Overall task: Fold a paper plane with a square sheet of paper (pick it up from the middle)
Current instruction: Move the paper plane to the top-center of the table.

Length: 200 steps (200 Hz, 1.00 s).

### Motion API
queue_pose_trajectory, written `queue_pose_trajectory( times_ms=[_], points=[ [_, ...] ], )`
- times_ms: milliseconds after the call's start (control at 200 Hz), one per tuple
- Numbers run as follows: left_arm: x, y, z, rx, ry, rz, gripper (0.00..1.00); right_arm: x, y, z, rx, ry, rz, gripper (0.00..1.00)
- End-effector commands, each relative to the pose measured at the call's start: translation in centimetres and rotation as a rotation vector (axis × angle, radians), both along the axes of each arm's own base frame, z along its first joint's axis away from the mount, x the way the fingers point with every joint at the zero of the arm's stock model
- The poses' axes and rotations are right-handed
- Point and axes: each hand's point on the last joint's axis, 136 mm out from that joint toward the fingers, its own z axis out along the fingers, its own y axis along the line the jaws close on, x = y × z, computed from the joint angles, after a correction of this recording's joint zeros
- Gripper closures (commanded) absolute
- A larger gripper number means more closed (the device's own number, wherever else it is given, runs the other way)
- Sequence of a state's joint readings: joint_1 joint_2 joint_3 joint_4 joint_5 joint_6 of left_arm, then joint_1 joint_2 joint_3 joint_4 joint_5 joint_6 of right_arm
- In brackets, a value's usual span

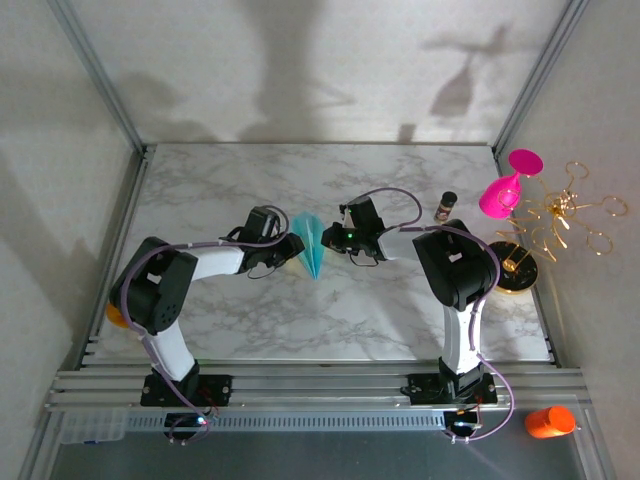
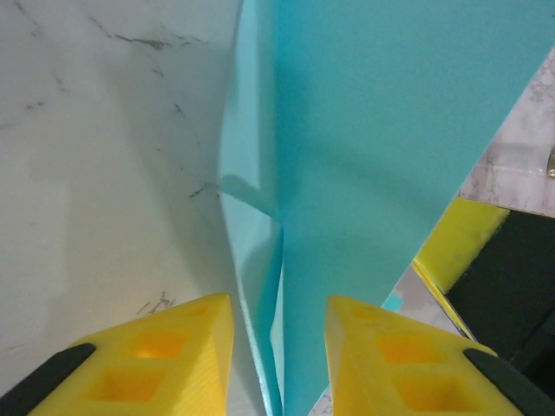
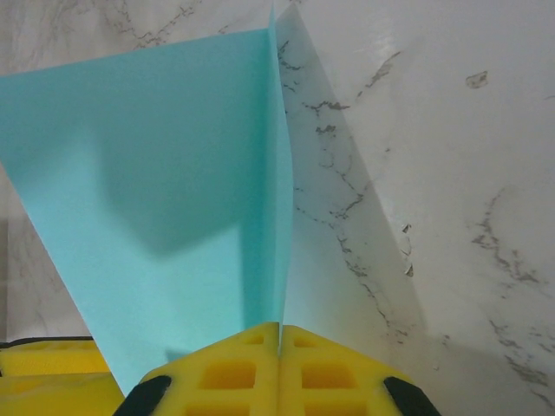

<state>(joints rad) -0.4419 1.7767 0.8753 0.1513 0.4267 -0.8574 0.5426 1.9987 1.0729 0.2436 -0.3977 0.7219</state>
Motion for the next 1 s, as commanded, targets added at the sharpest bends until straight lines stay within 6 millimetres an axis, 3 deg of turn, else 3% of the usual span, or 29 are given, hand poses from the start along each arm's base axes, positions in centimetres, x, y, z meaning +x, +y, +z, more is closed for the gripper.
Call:
queue_pose_trajectory(
  times_ms=[0,155,325,626,996],
  points=[
    [0.3,-1.0,0.7,-0.018,-0.006,-0.027,0.72,-0.1,-0.1,1.3,0.022,-0.016,0.002,0.94],
    [0.3,-1.1,1.0,-0.022,-0.012,-0.029,0.78,-0.1,-0.1,1.2,0.024,-0.016,0.003,0.94],
    [0.1,0.0,0.7,0.033,-0.005,-0.005,0.7,0.0,-0.1,1.2,0.019,-0.016,0.001,0.93],
    [-0.6,-0.7,2.8,0.002,-0.036,-0.031,0.75,0.0,-0.1,1.1,0.02,-0.014,-0.001,0.93],
    [-0.2,-0.3,1.1,0.066,-0.008,-0.019,0.68,0.0,-0.1,1.1,0.02,-0.014,0.0,0.93]
  ],
)
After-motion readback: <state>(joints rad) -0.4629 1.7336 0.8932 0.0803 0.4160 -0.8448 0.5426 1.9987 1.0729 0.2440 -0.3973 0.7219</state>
